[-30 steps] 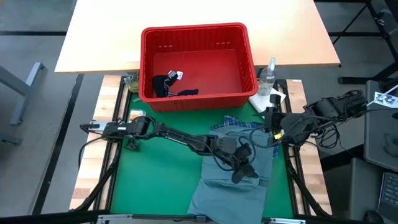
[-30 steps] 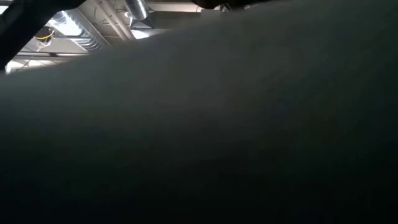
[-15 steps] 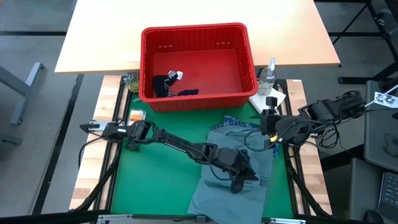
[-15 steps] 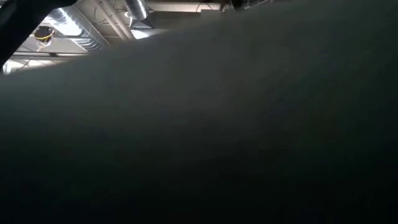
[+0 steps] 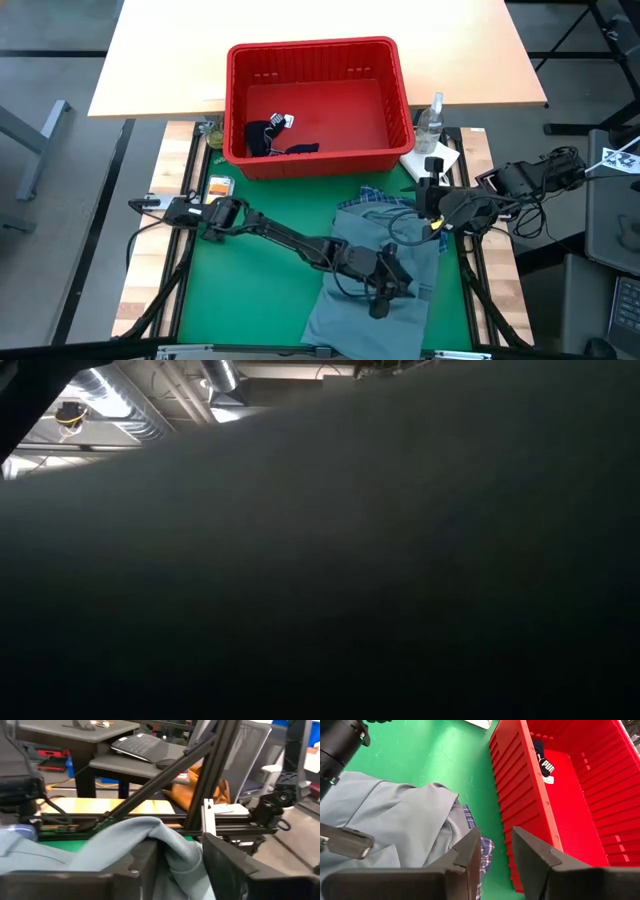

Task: Fold Laundry from Bin
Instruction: Fold the blue pants on top of the blue shirt

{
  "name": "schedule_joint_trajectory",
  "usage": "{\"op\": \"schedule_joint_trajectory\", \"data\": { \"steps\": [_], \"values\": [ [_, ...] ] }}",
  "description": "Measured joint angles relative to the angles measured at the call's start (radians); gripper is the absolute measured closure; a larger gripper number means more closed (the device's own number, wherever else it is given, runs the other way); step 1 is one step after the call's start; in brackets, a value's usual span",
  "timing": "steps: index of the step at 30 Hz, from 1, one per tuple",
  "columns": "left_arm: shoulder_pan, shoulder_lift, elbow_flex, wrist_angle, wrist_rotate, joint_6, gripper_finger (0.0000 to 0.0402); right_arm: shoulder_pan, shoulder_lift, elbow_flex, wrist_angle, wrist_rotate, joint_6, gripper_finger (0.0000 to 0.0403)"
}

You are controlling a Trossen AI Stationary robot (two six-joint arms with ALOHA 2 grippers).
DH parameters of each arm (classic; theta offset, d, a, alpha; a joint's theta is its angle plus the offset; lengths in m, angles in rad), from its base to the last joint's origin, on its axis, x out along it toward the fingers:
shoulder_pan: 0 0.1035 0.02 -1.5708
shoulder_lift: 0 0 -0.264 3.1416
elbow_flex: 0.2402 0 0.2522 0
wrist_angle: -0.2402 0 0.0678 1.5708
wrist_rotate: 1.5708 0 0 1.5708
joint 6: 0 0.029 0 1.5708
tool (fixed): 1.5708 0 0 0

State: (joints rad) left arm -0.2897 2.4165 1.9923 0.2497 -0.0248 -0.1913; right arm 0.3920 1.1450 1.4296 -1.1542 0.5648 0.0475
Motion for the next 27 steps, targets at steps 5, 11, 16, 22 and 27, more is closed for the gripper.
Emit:
{"op": "schedule_joint_trajectory", "data": {
  "steps": [5,11,16,22,27],
  "values": [
    [0.013,0.0,0.0,0.0,0.021,0.043,0.0236,0.0,0.003,0.0,0.0,0.0,0.0,0.0292],
    [0.002,-0.002,0.0,0.051,0.2,0.058,0.0234,0.0,0.006,0.0,0.0,-0.017,0.0,0.0292],
    [0.013,-0.003,0.0,0.05,0.192,0.16,0.0233,0.001,0.006,0.0,0.0,-0.089,0.0,0.0292],
    [0.033,-0.024,-0.002,0.006,0.194,0.198,0.0234,0.002,0.015,0.0,0.0,-0.241,0.056,0.0292],
    [0.074,-0.13,-0.001,-0.216,0.19,0.237,0.0244,0.061,0.044,-0.001,-0.002,-0.268,0.102,0.0292]
  ]
}}
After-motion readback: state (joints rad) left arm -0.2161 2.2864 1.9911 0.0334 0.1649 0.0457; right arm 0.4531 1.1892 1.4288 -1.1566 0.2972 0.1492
